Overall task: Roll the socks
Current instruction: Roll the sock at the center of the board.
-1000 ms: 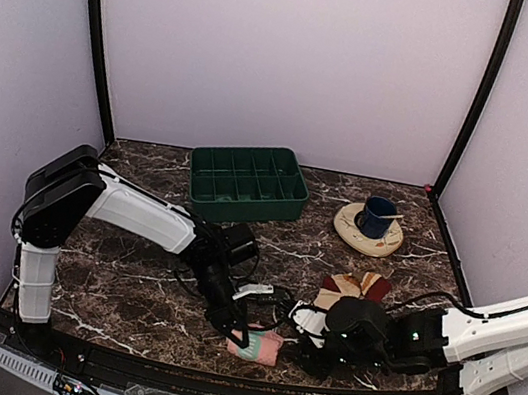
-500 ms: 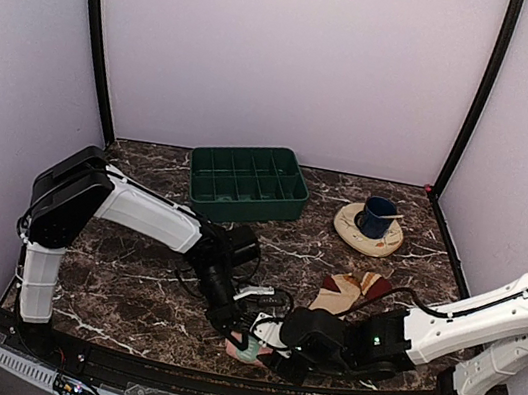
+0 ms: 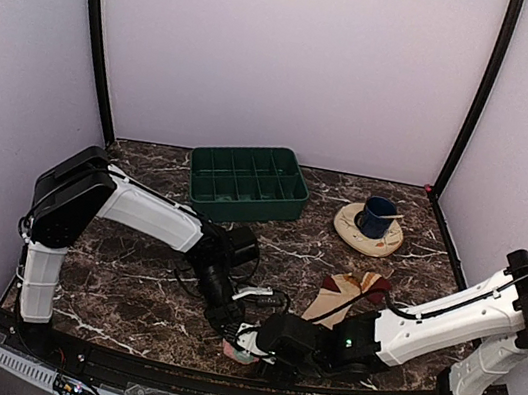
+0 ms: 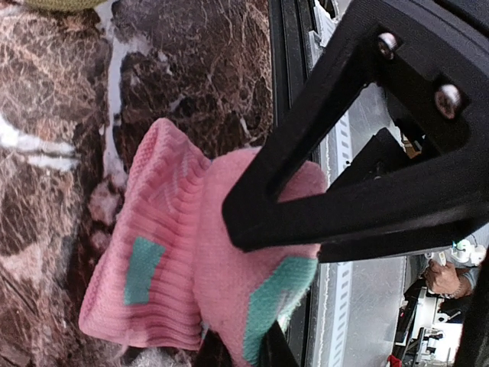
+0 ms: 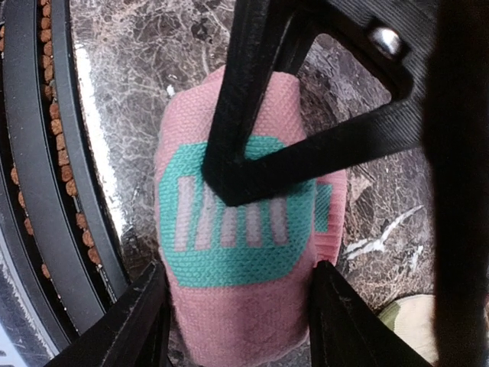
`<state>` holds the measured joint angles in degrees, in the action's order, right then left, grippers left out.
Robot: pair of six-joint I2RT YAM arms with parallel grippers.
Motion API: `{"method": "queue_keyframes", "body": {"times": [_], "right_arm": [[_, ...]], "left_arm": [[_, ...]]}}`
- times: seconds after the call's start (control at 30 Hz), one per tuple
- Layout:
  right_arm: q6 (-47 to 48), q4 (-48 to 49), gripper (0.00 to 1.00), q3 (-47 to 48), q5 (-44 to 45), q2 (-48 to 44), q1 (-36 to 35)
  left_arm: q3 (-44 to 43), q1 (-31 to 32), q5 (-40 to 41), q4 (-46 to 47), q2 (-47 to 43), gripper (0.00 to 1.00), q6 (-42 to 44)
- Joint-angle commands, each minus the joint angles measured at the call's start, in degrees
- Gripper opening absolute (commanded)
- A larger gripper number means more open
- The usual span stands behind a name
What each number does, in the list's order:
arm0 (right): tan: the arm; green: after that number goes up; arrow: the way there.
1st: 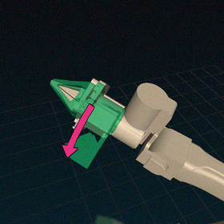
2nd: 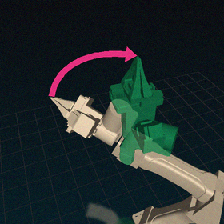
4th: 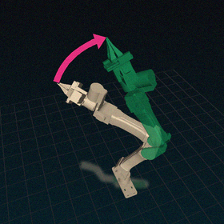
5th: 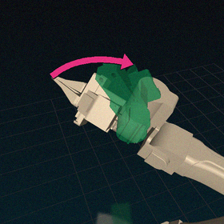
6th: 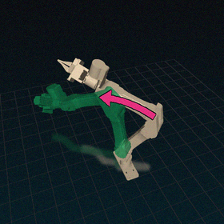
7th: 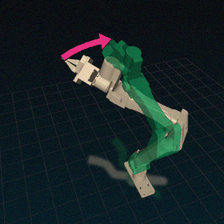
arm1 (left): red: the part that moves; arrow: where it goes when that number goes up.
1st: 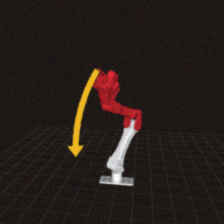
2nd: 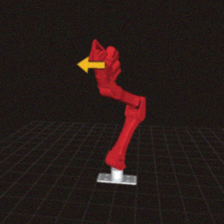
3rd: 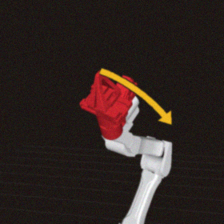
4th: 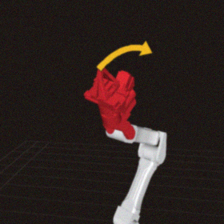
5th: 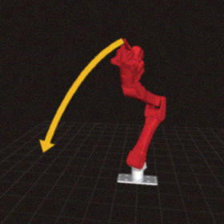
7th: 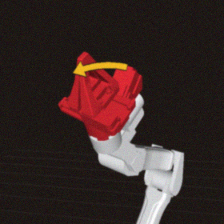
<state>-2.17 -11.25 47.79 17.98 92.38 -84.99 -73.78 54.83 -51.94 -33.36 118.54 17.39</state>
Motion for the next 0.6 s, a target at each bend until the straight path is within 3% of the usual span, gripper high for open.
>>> {"method": "queue_keyframes", "body": {"times": [0.0, 0.2, 0.57], "right_arm": [[1.1, 0.1, 0.56, 2.0, 0.7, 2.6, 0.6], [1.6, -0.7, 0.50, 3.1, -1.3, 4.9, 2.3], [0.9, -2.0, 0.21, 3.8, -6.8, 8.7, 4.8]], "left_arm": [[1.1, 0.3, 4.7, -4.9, 2.7, 0.00, 1.2], [1.1, 0.3, 4.7, -4.8, 2.9, 0.00, 1.3], [1.2, 0.0, 5.2, -3.7, 2.8, 0.00, 0.0]]}}
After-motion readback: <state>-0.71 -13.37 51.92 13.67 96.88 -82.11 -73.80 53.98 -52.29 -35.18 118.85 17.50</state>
